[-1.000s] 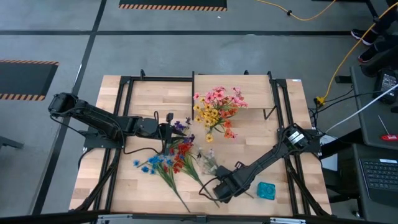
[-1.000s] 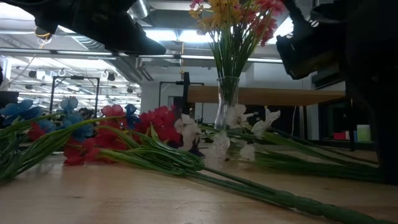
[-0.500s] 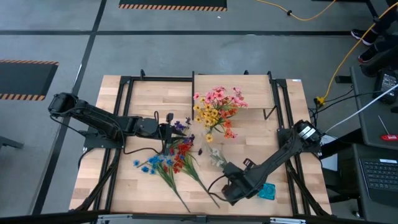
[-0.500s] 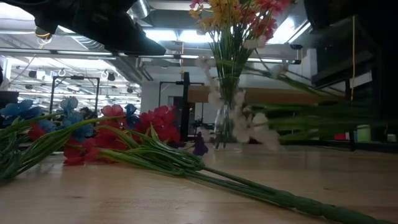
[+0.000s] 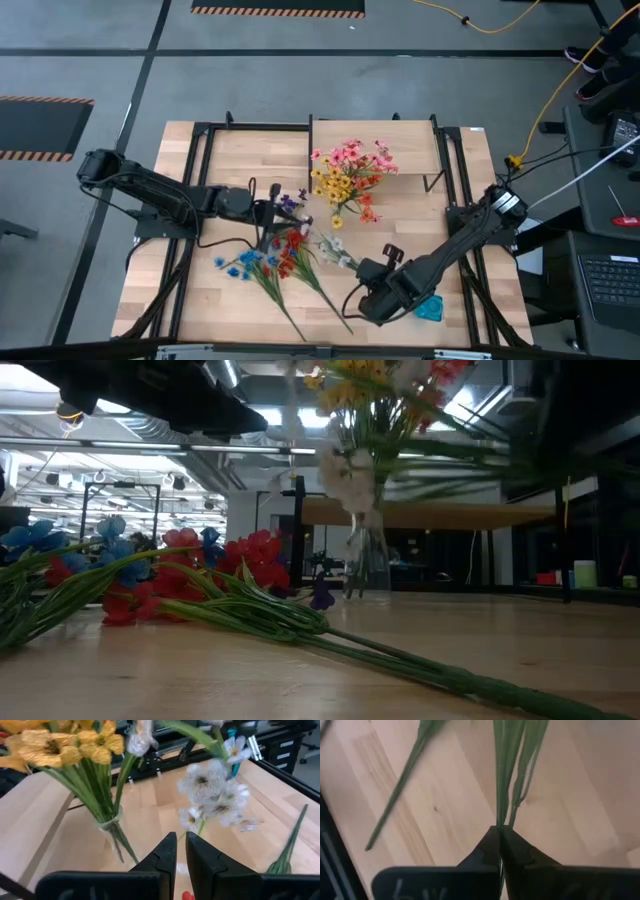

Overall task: Pick and place flowers into a vace then onto a shelf
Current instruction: Put the white flowers into the transparent vase

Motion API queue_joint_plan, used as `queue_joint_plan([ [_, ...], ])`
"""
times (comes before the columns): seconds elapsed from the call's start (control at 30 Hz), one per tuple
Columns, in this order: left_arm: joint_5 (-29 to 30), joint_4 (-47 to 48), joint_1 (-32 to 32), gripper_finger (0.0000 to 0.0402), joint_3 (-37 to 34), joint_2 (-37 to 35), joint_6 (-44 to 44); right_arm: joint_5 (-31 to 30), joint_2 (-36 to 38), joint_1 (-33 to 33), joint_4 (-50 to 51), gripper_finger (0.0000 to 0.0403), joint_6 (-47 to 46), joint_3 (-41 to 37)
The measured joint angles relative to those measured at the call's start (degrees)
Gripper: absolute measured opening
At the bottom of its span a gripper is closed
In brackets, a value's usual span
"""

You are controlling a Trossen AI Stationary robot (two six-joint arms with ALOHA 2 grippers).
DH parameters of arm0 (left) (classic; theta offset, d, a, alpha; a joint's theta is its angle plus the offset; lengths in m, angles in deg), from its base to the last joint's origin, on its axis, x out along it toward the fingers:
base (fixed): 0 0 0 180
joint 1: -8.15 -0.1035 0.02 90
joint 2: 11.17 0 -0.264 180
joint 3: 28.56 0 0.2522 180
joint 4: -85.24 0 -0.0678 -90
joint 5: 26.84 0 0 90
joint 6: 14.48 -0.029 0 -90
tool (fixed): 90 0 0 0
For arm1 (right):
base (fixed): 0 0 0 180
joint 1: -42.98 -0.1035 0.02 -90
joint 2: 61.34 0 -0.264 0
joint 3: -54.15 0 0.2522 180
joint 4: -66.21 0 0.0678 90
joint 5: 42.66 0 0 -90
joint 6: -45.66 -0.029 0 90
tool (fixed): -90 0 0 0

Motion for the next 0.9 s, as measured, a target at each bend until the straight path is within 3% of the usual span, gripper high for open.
queue_joint_plan([
  [0.1,0.0,0.96,0.0,0.0033,0.0,-0.82,0.02,-0.91,1.5,0.12,-4.34,0.0001,2.51,-2.41],
  [0.3,-0.05,4.02,0.93,0.0033,0.01,-6.35,1.46,-1.31,5.84,0.1,-19.78,0.0,4.32,-14.37],
  [0.53,-0.07,6.18,3.06,0.0033,0.02,-10.46,4.47,-2.31,10.04,1.11,-46.79,0.0,20.74,-26.65],
  [0.73,-0.04,6.48,4.37,0.0033,0.02,-10.63,5.74,-2.43,13.7,2.2,-58.99,0.0,33.14,-31.79],
  [0.9,-0.04,6.42,4.68,0.0033,0.02,-10.63,6.33,-2.31,16.19,2.69,-63.29,0.0,44.66,-31.91],
])
